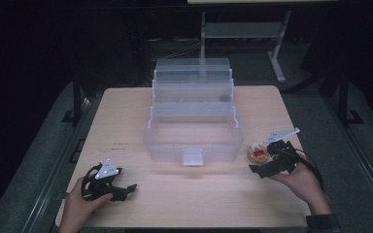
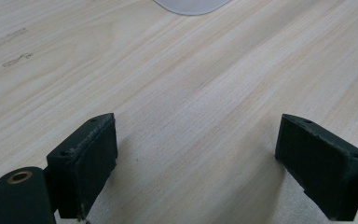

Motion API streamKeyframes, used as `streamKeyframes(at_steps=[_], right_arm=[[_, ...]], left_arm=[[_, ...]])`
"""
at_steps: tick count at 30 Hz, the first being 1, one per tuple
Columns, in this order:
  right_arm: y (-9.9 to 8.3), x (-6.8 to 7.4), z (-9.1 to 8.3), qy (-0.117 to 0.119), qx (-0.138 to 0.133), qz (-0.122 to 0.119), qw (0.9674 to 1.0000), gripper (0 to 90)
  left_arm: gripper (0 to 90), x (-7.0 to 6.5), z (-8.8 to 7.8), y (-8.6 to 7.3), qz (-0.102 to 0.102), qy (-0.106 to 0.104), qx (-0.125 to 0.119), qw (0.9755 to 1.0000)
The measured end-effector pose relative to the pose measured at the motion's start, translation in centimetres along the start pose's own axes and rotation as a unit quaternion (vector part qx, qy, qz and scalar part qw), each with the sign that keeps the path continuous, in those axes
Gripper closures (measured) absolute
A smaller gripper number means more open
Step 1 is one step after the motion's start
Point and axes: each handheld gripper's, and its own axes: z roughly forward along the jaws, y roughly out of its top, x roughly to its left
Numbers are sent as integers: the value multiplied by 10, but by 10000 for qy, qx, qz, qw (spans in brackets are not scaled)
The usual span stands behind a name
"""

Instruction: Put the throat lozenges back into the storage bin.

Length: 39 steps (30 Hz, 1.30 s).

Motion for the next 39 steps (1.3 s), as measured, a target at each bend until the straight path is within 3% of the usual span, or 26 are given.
streamKeyframes(at_steps=[23, 39], right_arm=[[13, -28, 18, -120, 366, 298, 9988, 3], [21, -42, 42, -218, 616, 467, 9968, 3]], left_arm=[[119, 0, 0, 0, 1, 0, 0, 10000], [119, 0, 0, 0, 0, 0, 0, 10000]])
